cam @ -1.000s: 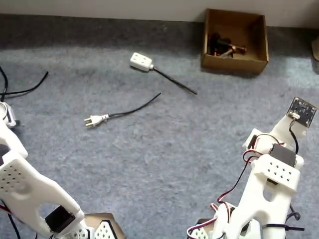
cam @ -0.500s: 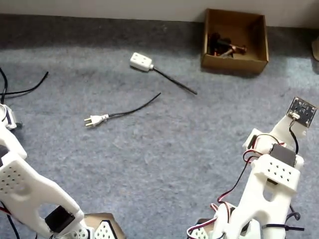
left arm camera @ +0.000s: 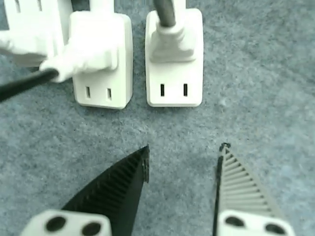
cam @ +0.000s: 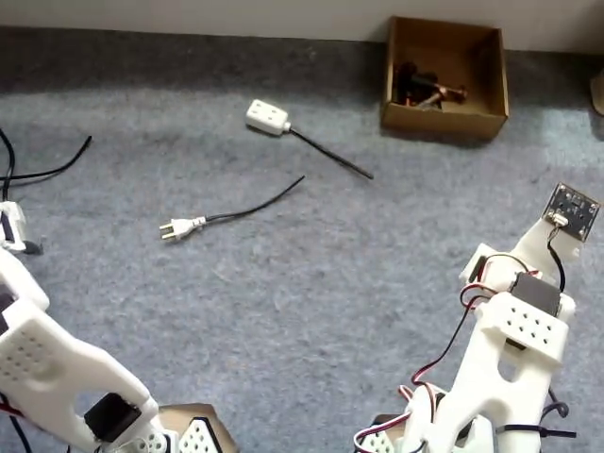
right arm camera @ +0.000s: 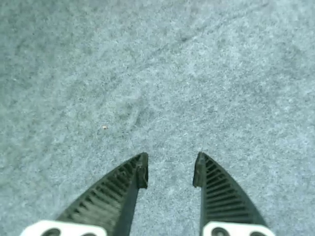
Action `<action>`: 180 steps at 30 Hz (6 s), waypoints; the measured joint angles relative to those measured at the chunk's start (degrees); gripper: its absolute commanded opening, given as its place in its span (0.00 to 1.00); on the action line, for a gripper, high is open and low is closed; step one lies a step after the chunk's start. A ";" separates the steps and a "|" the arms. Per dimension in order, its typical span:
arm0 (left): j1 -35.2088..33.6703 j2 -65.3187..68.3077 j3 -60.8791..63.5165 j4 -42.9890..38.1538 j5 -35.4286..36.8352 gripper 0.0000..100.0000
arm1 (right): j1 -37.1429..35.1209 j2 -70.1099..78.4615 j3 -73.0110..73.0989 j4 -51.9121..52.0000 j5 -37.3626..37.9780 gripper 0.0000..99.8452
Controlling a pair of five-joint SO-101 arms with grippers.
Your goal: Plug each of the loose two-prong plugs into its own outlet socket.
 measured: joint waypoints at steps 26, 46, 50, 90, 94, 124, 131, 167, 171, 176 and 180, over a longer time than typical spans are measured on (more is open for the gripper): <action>19.69 -16.70 0.00 17.76 0.00 0.21 | 0.00 0.00 0.79 0.00 0.00 0.15; 46.24 -16.70 0.00 -2.81 -5.54 0.22 | -5.98 0.00 10.02 -7.47 0.00 0.15; 48.79 -15.30 -2.55 -5.45 -5.54 0.22 | -6.07 0.00 11.52 -9.41 0.00 0.15; 54.07 42.55 -71.38 -12.48 -5.63 0.21 | -8.62 0.00 17.14 -16.53 2.37 0.15; 54.33 44.92 -71.38 -17.32 -2.81 0.22 | -9.58 0.00 17.23 -17.23 3.08 0.15; 53.36 57.49 -71.38 -38.95 15.30 0.22 | -10.46 0.00 17.23 -17.49 3.16 0.15; 53.36 57.76 -71.38 -38.95 15.30 0.22 | -10.46 0.00 17.23 -17.49 3.16 0.15; 53.54 57.49 -82.99 -4.84 15.65 0.22 | -10.46 0.00 17.23 -17.49 3.16 0.15; 53.71 57.49 -83.78 -0.44 15.65 0.21 | -10.46 0.00 17.23 -17.49 3.16 0.15; 53.89 57.58 -83.69 5.10 15.65 0.21 | -10.46 0.00 17.23 -17.49 3.16 0.15; 54.86 57.58 -83.69 7.56 15.65 0.21 | -10.46 0.00 17.23 -17.49 3.16 0.15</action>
